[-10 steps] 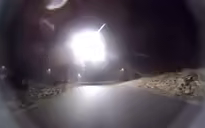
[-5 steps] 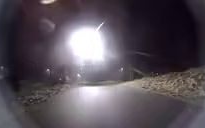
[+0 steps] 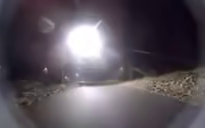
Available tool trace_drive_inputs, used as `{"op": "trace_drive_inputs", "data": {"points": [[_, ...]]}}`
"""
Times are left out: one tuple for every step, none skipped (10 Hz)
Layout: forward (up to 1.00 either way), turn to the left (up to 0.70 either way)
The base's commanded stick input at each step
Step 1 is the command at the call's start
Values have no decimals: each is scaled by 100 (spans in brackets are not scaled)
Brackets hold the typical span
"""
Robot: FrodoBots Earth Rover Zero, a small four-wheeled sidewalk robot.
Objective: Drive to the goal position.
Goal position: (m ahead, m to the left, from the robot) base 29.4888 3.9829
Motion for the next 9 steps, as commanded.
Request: {"op": "trace_drive_inputs", "data": {"points": [[100,3],[100,3],[100,3],[100,3],[100,3],[100,4],[100,4],[100,8],[100,10]]}}
